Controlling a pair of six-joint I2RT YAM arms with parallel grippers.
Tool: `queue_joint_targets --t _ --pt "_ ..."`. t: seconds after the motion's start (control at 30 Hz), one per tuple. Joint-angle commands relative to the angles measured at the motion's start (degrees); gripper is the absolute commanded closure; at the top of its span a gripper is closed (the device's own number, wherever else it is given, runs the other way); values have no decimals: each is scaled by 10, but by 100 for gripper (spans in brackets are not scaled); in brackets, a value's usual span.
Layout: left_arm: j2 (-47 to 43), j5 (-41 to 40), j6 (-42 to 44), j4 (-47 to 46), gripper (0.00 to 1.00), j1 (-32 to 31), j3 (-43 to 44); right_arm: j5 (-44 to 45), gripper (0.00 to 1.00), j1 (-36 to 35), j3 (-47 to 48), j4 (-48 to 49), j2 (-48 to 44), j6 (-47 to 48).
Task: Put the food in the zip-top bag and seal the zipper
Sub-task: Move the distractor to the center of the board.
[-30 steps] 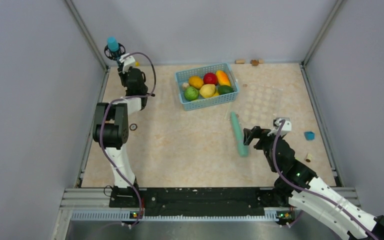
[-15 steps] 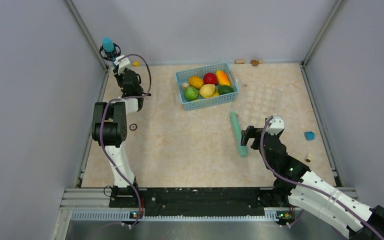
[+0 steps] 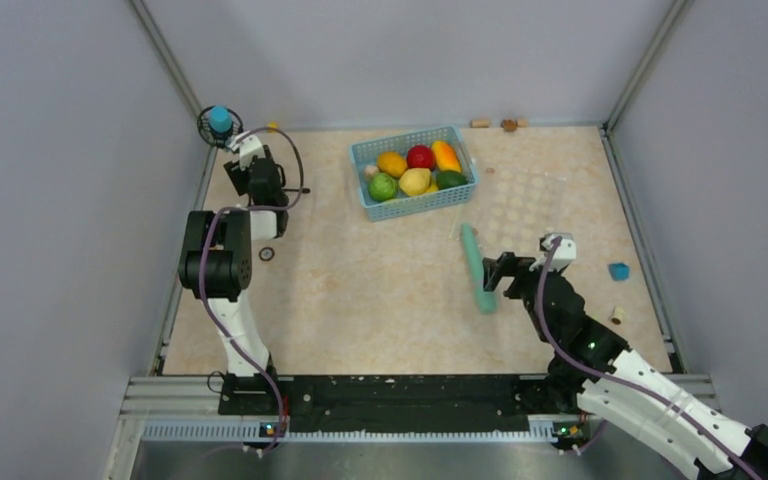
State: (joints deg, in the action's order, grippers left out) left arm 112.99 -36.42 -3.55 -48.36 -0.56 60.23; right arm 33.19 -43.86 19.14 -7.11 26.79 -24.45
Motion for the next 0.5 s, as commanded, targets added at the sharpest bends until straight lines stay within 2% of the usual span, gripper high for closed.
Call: queue_joint_targets --t 0.0,0.17,0.47 --pt "-35 19 -26 -5 28 1 -17 -13 3 -3 13 -5 -15 -13" --pt "-59 34 -39 -8 16 1 -43 -19 2 -3 17 -15 -18 -19" --pt "-118 40 -99 51 5 -6 -64 -26 1 -2 24 -29 -21 -22"
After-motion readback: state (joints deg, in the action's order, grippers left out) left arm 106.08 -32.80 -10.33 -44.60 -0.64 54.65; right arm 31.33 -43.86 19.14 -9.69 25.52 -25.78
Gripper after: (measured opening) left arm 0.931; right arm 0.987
